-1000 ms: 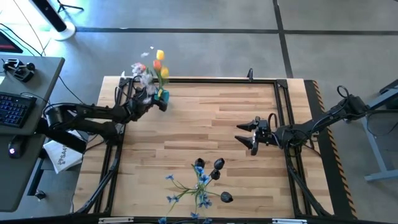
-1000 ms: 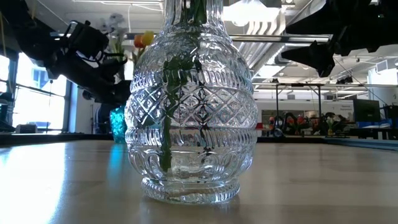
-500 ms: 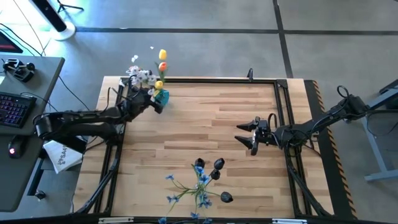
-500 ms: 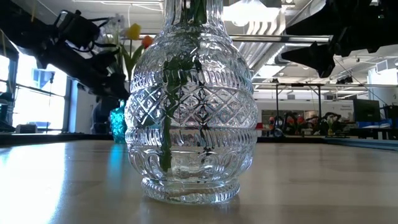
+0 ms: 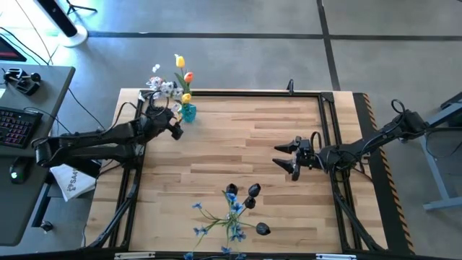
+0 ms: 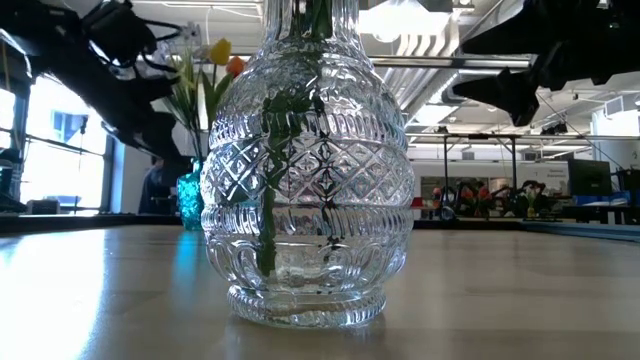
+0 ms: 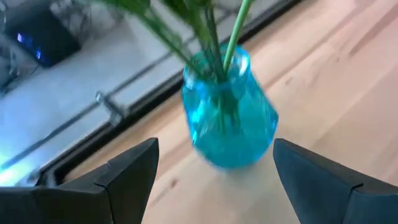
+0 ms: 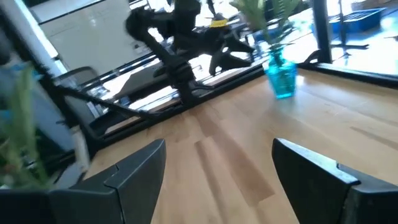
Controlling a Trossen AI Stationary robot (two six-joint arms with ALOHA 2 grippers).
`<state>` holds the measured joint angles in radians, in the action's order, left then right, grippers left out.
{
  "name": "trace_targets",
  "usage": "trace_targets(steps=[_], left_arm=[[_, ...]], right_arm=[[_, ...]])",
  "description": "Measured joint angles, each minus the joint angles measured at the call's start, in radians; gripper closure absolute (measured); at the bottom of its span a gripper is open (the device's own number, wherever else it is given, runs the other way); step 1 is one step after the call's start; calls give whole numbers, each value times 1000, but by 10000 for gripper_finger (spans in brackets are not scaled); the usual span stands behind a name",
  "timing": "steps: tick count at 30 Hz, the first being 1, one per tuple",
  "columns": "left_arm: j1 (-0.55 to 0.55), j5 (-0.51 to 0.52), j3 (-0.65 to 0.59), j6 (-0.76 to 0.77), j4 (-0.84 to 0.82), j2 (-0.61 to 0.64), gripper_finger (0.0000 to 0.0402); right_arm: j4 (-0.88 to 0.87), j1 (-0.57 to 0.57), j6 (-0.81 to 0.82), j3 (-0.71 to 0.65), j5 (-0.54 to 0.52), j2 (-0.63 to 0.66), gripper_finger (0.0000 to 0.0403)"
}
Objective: Sort flowers into vase by color
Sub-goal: Move the transparent vase to the top right of the table
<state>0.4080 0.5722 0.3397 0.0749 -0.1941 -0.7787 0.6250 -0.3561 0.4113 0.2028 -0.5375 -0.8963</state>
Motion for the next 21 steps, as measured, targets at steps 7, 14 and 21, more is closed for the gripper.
trace_targets(steps=[7, 14, 21], left_arm=[[-172, 80, 128, 291, -347, 7, 96], [-586, 173, 127, 612, -410, -59, 96], [-920, 199, 187, 817, -375, -201, 96]], right_arm=[[0, 0, -49, 0, 241, -31, 112], [57, -28, -117, 11, 338, -217, 112], [74, -91, -203, 176, 352, -476, 112]])
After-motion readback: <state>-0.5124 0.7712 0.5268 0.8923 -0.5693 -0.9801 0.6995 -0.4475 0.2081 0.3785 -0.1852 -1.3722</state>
